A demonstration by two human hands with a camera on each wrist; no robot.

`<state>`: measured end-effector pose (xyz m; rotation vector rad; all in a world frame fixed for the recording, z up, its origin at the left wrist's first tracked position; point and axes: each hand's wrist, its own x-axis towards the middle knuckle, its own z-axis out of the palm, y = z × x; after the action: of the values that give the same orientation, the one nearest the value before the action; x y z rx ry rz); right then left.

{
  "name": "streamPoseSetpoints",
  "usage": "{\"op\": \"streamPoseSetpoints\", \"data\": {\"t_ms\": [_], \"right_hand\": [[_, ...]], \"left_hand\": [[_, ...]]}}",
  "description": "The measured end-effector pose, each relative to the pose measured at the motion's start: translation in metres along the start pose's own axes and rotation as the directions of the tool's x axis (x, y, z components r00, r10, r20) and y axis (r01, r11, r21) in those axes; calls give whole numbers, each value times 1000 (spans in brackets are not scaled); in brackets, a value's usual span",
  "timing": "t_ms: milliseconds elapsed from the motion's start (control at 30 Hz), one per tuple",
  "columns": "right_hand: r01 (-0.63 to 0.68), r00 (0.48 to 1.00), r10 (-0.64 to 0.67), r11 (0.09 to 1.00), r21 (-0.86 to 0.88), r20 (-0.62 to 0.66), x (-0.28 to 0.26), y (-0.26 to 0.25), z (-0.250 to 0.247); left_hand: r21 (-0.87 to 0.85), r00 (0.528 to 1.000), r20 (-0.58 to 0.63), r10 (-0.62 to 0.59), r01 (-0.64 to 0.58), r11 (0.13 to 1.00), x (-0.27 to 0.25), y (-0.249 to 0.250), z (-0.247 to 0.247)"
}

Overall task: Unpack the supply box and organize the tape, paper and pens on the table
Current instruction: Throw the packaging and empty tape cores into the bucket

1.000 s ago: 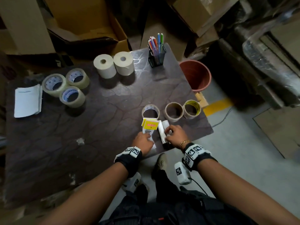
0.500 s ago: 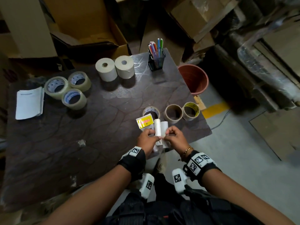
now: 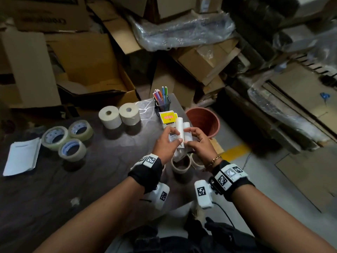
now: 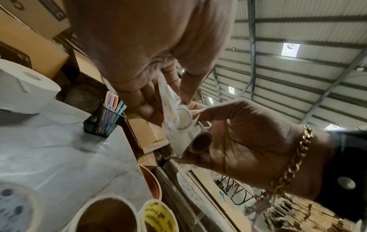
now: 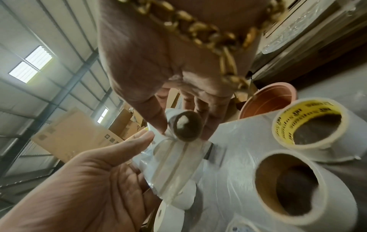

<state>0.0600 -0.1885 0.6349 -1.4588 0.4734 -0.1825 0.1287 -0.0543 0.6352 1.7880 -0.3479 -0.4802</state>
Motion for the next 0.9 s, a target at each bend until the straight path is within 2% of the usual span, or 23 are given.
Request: {"op": "streamPoseSetpoints", "data": {"t_ms": [167, 300, 533, 767, 900], "right_hand": [[-23, 999, 23, 1000, 13, 30, 45, -2, -47], [-119, 991, 118, 993, 11, 59, 97, 13, -102], [-248, 960, 267, 951, -186, 83, 198, 44, -192], [-339, 921, 377, 901, -269, 101, 277, 83, -228], [-369, 913, 400, 894, -254, 81, 310, 105, -234]], "left_hand": [[-69, 997, 21, -72, 73, 995, 51, 2, 46], [-102, 984, 19, -175, 176, 979, 107, -11, 108], [-179, 916, 56, -398, 401, 898, 190, -14, 203], [-169, 852, 28, -523, 520, 837, 263, -52, 247], [-161, 854, -9, -520, 512, 844, 295, -69, 258]]}}
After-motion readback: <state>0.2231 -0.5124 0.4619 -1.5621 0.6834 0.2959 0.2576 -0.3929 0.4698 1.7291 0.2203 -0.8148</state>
